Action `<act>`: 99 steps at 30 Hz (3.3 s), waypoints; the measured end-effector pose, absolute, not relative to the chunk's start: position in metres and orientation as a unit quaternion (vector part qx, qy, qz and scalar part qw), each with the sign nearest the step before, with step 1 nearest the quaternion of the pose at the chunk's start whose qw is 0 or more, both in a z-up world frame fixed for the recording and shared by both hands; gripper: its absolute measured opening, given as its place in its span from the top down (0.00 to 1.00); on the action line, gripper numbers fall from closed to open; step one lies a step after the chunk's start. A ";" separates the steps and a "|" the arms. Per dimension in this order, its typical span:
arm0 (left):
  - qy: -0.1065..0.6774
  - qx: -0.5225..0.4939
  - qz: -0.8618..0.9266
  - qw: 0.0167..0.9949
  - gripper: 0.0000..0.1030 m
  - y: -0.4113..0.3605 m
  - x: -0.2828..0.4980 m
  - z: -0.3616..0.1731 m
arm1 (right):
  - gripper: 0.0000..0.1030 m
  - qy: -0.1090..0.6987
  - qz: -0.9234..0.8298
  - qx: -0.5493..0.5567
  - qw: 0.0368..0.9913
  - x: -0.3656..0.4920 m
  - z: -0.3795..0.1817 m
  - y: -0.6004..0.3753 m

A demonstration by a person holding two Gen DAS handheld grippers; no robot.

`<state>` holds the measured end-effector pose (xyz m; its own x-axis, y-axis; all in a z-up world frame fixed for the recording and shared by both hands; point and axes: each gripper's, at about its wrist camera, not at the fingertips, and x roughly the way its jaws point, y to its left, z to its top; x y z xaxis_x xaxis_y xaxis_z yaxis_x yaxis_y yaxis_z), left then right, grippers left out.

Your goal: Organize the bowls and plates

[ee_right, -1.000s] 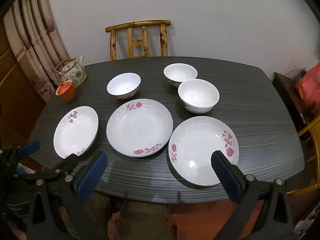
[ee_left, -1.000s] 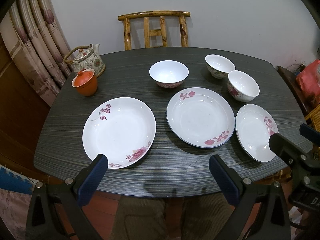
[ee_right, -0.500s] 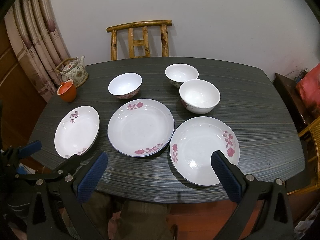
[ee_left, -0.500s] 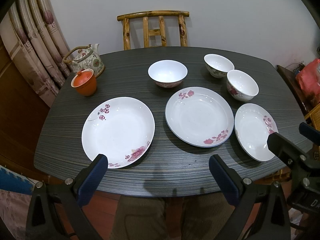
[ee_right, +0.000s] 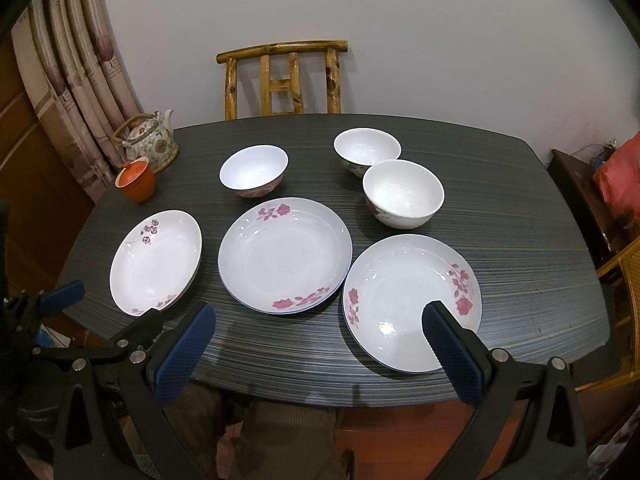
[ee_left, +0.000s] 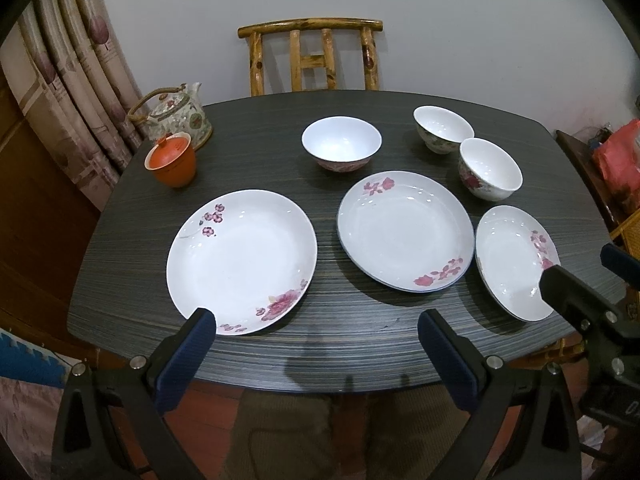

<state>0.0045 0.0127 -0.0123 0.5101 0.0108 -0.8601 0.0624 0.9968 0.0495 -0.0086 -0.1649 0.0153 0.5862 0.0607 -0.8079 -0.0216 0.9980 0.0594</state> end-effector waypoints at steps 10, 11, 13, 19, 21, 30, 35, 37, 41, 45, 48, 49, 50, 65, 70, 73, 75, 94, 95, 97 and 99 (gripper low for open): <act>0.501 0.003 0.008 0.865 0.00 0.062 0.017 -0.015 | 0.03 0.460 0.039 0.014 0.887 -0.004 0.010 -0.152; 0.501 0.000 0.014 0.865 0.00 0.068 0.018 -0.015 | 0.04 0.460 0.042 0.015 0.887 -0.004 0.010 -0.151; 0.500 -0.001 0.025 0.866 0.00 0.079 0.019 -0.015 | 0.11 0.463 0.047 0.011 0.885 -0.001 0.008 -0.145; 0.496 -0.011 0.042 0.867 0.01 0.109 0.023 -0.014 | 0.27 0.478 0.079 0.018 0.875 0.008 0.000 -0.131; 0.500 -0.012 0.051 0.864 0.07 0.121 0.026 -0.017 | 0.28 0.481 0.093 0.012 0.872 0.012 -0.003 -0.122; 0.527 -0.042 0.061 0.847 0.45 0.161 0.040 -0.041 | 0.47 0.510 0.163 0.018 0.845 0.036 -0.023 -0.086; 0.536 -0.053 0.059 0.840 0.47 0.180 0.050 -0.053 | 0.56 0.537 0.185 0.033 0.823 0.053 -0.040 -0.067; 0.535 -0.057 0.052 0.841 0.47 0.187 0.055 -0.055 | 0.58 0.550 0.181 0.040 0.814 0.062 -0.049 -0.062; 0.539 -0.061 0.048 0.838 0.47 0.200 0.066 -0.061 | 0.60 0.567 0.179 0.050 0.802 0.077 -0.060 -0.053; 0.544 -0.063 0.041 0.836 0.47 0.208 0.078 -0.067 | 0.61 0.582 0.172 0.063 0.792 0.090 -0.071 -0.043; 0.551 -0.068 0.035 0.831 0.47 0.211 0.084 -0.074 | 0.62 0.589 0.170 0.072 0.786 0.098 -0.076 -0.036; 0.554 -0.072 0.032 0.829 0.47 0.213 0.087 -0.076 | 0.64 0.592 0.170 0.074 0.784 0.101 -0.078 -0.032; 0.557 -0.079 0.028 0.826 0.47 0.216 0.089 -0.079 | 0.64 0.594 0.171 0.074 0.783 0.103 -0.080 -0.030; 0.579 -0.090 0.014 0.810 0.66 0.226 0.112 -0.104 | 0.77 0.620 0.143 0.103 0.764 0.126 -0.109 -0.024; 0.588 -0.102 0.013 0.802 0.69 0.230 0.116 -0.115 | 0.78 0.623 0.140 0.100 0.763 0.130 -0.114 -0.018; 0.594 -0.103 0.013 0.798 0.79 0.229 0.118 -0.121 | 0.78 0.621 0.142 0.096 0.765 0.132 -0.115 -0.016; 0.596 -0.103 0.012 0.796 0.80 0.229 0.119 -0.123 | 0.78 0.621 0.140 0.091 0.766 0.135 -0.118 -0.014; 0.580 -0.084 0.013 0.810 0.91 0.236 0.126 -0.120 | 0.89 0.596 0.151 0.022 0.789 0.119 -0.112 0.007; 0.579 -0.084 0.015 0.811 0.91 0.240 0.127 -0.119 | 0.89 0.595 0.152 0.023 0.789 0.121 -0.112 0.010; 0.577 -0.084 0.018 0.812 0.91 0.245 0.127 -0.117 | 0.89 0.590 0.156 0.016 0.792 0.120 -0.109 0.017; 0.578 -0.082 0.022 0.812 0.91 0.249 0.128 -0.117 | 0.89 0.588 0.158 0.012 0.793 0.119 -0.108 0.023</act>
<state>0.1281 0.2485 -0.1171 0.3318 -0.0595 -0.9415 -0.1303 0.9856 -0.1082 0.1193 0.0226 -0.1077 0.2594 0.2643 -0.9289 -0.2359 0.9500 0.2044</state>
